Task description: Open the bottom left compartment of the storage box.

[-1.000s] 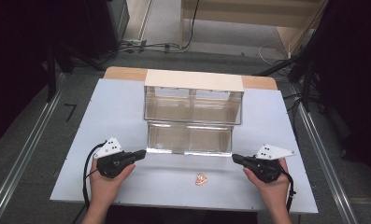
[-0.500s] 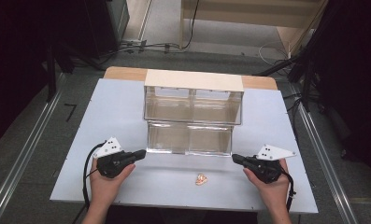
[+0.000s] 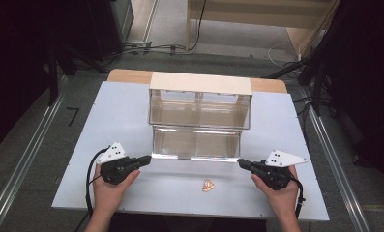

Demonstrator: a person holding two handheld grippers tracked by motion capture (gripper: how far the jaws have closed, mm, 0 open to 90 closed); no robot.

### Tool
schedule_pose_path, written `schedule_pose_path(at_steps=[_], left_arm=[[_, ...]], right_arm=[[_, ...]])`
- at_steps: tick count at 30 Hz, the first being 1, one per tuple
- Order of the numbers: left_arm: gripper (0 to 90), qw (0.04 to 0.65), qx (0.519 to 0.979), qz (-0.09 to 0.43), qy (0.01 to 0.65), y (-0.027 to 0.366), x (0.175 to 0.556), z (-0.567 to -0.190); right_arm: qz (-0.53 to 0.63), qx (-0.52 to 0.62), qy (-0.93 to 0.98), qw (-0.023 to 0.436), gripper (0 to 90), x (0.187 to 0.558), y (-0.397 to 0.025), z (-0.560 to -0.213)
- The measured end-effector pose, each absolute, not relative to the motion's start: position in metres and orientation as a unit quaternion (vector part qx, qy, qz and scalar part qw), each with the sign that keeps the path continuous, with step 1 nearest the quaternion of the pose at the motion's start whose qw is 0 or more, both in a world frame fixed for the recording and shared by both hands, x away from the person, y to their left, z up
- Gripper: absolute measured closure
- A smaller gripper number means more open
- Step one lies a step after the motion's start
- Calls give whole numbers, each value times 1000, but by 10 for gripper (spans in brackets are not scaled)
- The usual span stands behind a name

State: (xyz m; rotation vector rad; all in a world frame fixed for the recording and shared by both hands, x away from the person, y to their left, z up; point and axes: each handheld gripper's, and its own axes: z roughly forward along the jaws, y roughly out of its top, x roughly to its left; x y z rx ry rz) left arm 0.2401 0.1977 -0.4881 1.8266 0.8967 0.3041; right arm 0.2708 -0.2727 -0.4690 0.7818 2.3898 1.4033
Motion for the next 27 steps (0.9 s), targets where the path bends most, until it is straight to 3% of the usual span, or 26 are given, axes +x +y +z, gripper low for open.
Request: schedule_pose_path(at_steps=[27], left_arm=[[900, 520, 758, 124, 375, 200, 241, -488]], right_arm=[[466, 269, 831, 141, 882, 271, -273, -475]])
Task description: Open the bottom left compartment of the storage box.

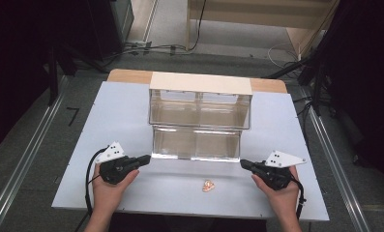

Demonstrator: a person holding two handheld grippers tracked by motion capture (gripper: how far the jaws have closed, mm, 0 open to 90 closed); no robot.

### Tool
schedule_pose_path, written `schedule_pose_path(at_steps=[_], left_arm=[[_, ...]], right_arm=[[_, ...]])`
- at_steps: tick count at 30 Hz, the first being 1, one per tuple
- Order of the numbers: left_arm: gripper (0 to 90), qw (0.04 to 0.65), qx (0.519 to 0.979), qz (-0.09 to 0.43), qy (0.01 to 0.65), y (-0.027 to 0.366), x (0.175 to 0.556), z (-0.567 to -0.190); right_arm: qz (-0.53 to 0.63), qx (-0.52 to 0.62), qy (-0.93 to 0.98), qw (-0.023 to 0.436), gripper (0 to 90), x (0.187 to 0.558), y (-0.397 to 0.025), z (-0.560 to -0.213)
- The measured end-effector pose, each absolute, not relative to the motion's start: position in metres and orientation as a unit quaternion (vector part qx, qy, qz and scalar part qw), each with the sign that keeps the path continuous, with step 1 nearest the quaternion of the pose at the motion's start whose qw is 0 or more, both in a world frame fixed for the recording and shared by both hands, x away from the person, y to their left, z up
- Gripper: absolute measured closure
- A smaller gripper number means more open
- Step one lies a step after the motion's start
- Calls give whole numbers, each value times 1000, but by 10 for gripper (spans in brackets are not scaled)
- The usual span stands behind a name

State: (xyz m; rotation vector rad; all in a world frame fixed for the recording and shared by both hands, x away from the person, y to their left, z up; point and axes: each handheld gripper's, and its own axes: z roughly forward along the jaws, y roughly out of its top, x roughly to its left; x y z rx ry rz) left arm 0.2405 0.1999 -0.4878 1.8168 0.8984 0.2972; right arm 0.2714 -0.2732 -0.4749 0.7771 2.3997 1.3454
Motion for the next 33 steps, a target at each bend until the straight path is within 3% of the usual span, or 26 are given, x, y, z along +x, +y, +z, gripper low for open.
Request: schedule_pose_path(at_steps=[33], left_arm=[[900, 543, 749, 123, 359, 196, 237, -477]], right_arm=[[483, 246, 827, 150, 883, 264, -262, -465]])
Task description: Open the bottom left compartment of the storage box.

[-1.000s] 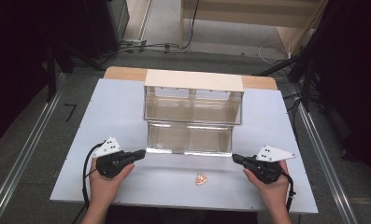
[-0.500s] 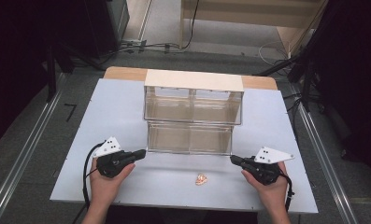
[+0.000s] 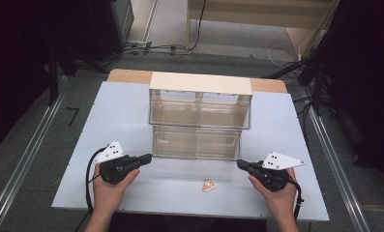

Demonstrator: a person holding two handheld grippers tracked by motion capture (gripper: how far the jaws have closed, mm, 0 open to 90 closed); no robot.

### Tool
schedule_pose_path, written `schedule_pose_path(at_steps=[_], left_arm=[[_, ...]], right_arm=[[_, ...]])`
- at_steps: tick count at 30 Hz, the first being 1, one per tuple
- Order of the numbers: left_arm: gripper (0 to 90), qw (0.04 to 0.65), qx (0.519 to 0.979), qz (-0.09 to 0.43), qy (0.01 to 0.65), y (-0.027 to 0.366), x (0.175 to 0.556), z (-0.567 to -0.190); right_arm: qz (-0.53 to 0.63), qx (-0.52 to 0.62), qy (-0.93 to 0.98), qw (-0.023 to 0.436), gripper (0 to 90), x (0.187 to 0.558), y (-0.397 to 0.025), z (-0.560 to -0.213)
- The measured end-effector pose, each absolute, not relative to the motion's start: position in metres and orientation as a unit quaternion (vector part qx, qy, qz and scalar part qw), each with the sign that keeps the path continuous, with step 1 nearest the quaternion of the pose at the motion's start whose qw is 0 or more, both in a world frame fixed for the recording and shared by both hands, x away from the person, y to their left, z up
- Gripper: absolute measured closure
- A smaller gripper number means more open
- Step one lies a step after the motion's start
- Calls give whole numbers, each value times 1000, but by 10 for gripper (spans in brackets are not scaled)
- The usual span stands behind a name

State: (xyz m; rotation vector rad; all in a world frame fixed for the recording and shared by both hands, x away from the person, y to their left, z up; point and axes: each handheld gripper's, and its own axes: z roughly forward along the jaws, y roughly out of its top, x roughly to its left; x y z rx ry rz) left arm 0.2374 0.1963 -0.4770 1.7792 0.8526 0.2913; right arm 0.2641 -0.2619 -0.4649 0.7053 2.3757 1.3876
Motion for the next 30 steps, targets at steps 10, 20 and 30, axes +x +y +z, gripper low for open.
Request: schedule_pose_path(at_steps=[10, 20, 30], left_arm=[[900, 558, 744, 123, 346, 189, 239, -465], [900, 573, 736, 124, 337, 185, 248, -452], [900, 586, 728, 133, 330, 181, 259, -438]], right_arm=[[492, 253, 818, 158, 883, 261, -258, -451], [503, 260, 808, 163, 883, 264, -255, -437], [512, 250, 804, 172, 882, 273, -247, -422]])
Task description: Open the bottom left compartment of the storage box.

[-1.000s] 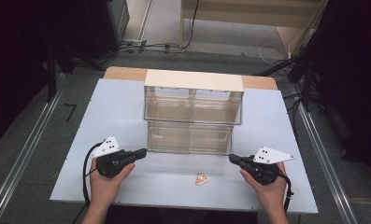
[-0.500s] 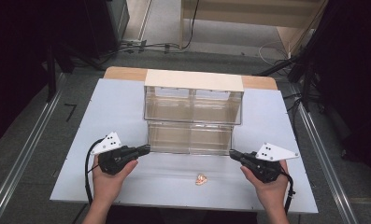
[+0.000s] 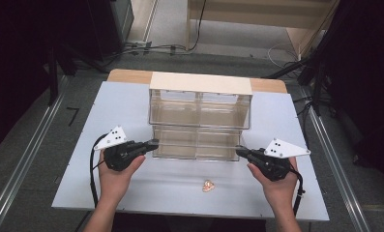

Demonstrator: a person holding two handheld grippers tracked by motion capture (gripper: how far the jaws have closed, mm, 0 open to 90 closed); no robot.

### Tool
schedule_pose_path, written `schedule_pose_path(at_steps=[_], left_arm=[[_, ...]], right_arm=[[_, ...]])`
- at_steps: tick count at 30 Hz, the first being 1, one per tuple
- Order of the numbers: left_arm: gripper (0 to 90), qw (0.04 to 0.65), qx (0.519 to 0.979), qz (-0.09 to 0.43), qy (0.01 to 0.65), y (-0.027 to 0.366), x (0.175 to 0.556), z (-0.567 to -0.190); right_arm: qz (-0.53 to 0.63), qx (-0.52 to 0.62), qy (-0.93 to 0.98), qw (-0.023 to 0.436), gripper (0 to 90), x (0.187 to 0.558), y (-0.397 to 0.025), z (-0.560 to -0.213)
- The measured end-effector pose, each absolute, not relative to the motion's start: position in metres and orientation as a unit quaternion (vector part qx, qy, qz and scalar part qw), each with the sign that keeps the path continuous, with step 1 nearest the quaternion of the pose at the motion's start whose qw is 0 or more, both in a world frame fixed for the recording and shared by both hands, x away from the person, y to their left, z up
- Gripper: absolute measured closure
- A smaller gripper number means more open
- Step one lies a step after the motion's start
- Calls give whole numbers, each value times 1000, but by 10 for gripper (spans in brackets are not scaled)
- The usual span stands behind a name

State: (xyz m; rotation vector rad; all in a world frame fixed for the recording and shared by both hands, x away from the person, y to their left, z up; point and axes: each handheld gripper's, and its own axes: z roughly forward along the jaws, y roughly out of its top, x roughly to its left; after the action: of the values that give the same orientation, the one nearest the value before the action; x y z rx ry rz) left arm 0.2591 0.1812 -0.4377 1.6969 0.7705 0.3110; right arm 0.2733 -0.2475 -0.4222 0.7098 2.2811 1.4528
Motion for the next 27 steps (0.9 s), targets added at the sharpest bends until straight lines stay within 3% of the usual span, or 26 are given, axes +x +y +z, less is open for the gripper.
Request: schedule_pose_path(at_steps=[21, 27], left_arm=[[900, 597, 701, 161, 356, 176, 265, -423], [900, 597, 699, 164, 358, 175, 264, -423]], right_arm=[[531, 296, 763, 221, 880, 274, -241, -407], [527, 290, 769, 215, 656, 266, -238, -408]])
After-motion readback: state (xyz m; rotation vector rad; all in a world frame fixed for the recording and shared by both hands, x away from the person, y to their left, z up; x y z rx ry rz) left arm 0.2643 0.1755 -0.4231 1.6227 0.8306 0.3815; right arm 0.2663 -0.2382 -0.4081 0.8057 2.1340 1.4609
